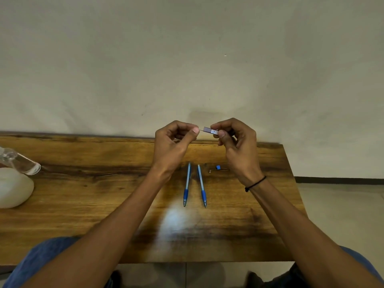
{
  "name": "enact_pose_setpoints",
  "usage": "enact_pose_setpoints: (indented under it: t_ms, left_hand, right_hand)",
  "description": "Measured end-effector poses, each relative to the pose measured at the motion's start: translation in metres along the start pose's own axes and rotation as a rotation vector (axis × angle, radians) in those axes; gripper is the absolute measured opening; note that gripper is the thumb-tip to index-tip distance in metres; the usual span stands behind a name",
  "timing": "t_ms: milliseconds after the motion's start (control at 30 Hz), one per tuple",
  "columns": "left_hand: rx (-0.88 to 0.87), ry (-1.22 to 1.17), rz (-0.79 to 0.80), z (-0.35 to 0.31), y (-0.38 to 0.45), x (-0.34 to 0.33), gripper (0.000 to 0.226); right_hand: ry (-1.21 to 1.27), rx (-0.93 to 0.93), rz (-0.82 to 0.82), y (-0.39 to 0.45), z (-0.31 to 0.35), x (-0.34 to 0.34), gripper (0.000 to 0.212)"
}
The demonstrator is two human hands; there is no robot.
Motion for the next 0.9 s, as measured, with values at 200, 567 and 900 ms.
enact_pose_setpoints:
  t_ms: [200,567,900]
  left_hand:
    - [-0.026,0.041,-0.007,0.0,0.0,-0.002,0.008]
    - [-0.045,0.087,0.01,-0.001,0.005,0.002,0.005]
    - [0.024,-0.004,-0.027,-0.004,0.02,0.03,0.011]
  right_hand:
    - [0.014,0.003,0.003,-0.001,-0.002,0.0,0.018]
    - [0.005,-0.036,0.0,0.001,-0.012,0.003,0.024]
    - [0.044,-0.153,-0.039,0.004,-0.024,0.009,0.023]
Point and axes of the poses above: each hand's wrist, its own y-axis towards the middle knuckle, its own x-axis out of the back of the hand, z = x × y, the point moved 9 cm from there along y, towards the middle knuckle, and after that the axes turned 1 degree about -z, right-handed, at the moved point
